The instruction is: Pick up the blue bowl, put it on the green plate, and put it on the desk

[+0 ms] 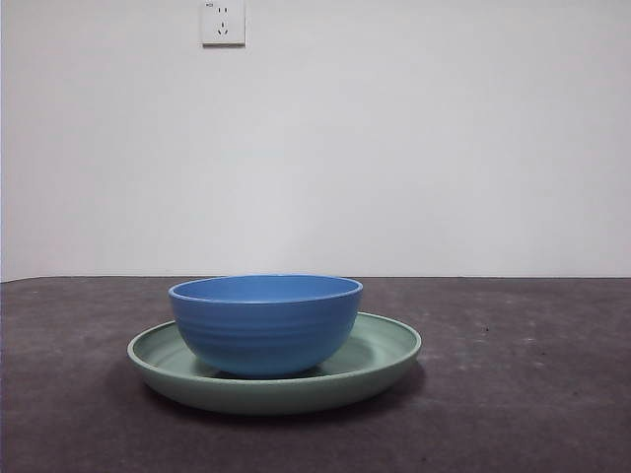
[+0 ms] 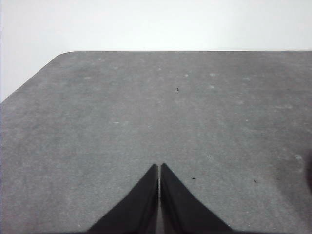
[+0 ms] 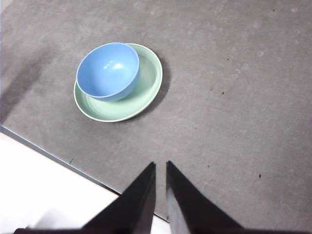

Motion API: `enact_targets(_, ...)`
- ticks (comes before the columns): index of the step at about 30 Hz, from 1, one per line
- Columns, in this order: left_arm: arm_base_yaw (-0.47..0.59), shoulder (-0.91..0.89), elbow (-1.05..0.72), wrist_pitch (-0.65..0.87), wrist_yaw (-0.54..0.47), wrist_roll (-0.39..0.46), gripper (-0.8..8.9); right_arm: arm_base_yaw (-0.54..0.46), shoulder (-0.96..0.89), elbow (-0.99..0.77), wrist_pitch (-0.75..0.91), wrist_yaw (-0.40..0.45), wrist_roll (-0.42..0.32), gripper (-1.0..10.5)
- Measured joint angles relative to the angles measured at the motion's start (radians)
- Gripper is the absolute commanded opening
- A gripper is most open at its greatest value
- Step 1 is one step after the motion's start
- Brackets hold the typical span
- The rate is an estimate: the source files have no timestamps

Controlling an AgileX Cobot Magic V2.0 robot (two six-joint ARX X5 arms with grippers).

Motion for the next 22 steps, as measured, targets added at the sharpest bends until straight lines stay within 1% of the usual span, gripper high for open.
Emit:
enact_targets(15, 0.0, 0.0, 0.0, 0.0, 0.0, 0.0, 0.08, -0.006, -0.002, 0.0, 0.0, 0.001, -0.001, 0.3)
enact_targets(19, 0.0, 0.0, 0.0, 0.0, 0.0, 0.0, 0.08, -0.073, -0.024, 0.0, 0.0, 0.002, -0.014, 0.3)
enact_targets(21, 0.0, 0.0, 0.0, 0.0, 0.0, 0.0, 0.08, -0.13, -0.042, -0.005, 0.002, 0.005, -0.048, 0.3)
enact_targets(22, 0.0, 0.0, 0.0, 0.0, 0.0, 0.0, 0.08, -0.162, -0.057, -0.019, 0.025, 0.008, -0.076, 0.3)
